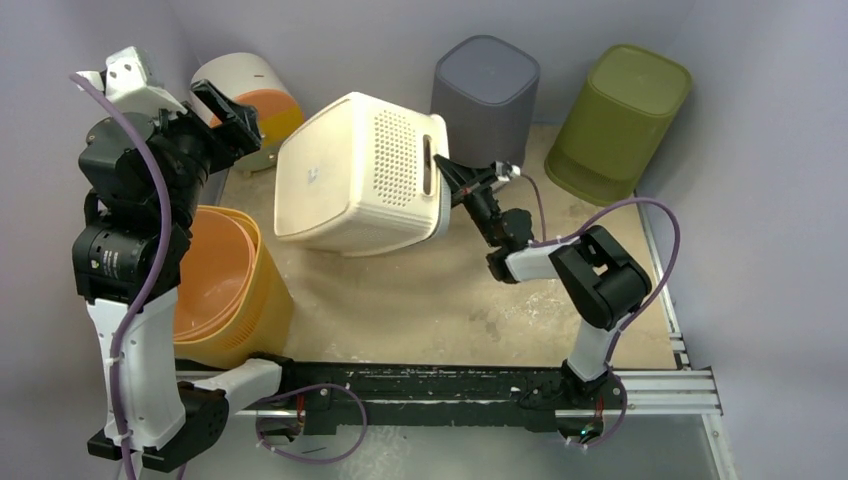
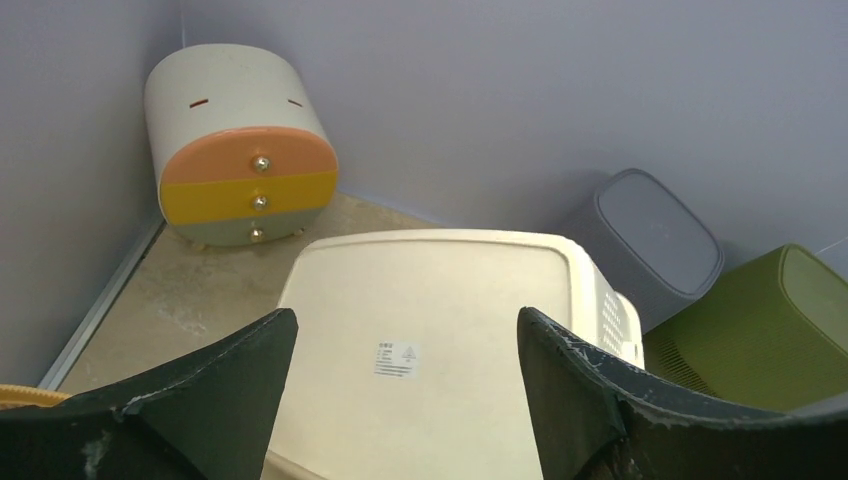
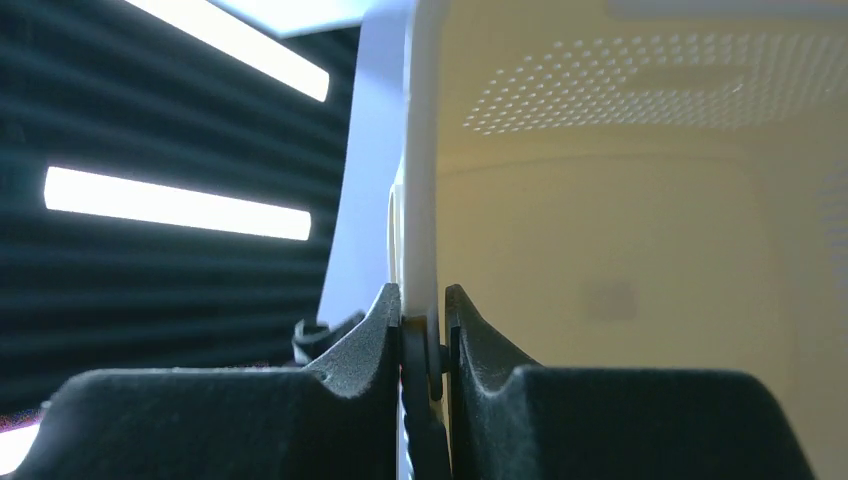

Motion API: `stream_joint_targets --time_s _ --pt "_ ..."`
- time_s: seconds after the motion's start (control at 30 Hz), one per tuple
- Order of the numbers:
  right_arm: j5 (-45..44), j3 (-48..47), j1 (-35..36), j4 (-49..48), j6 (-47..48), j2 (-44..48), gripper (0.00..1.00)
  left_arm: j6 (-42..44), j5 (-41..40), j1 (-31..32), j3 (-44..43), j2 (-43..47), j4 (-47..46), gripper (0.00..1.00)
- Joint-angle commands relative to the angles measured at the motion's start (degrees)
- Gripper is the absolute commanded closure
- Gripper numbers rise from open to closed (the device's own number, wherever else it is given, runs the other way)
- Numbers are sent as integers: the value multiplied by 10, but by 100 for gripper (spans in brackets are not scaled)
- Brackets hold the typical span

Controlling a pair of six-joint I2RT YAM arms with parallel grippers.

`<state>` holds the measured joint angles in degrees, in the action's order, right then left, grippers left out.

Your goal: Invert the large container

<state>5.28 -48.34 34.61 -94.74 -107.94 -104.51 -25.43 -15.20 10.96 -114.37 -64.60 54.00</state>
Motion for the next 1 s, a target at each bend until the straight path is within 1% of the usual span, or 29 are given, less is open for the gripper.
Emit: stream_joint_targets --time_s 0.0,0.17,0.3,0.43,0.6,0.8,0.97 --pt "-15 120 -7 -86 -74 -1 100 2 7 1 24 0 -37 22" --pt "-16 205 -8 -89 -71 13 100 -5 24 1 71 5 -64 22" --pt "-6 236 -13 -89 -51 7 100 -12 35 1 103 8 -85 23" --pt "29 244 -34 -83 -14 -17 100 -15 41 1 124 12 -97 23" --pt "91 249 -91 -119 26 -83 99 -15 46 1 146 16 -108 23" --pt "134 252 -141 -140 74 -138 98 -9 44 1 158 19 -104 23" --pt "173 238 -176 -117 126 -156 96 -8 44 1 168 20 -101 23"
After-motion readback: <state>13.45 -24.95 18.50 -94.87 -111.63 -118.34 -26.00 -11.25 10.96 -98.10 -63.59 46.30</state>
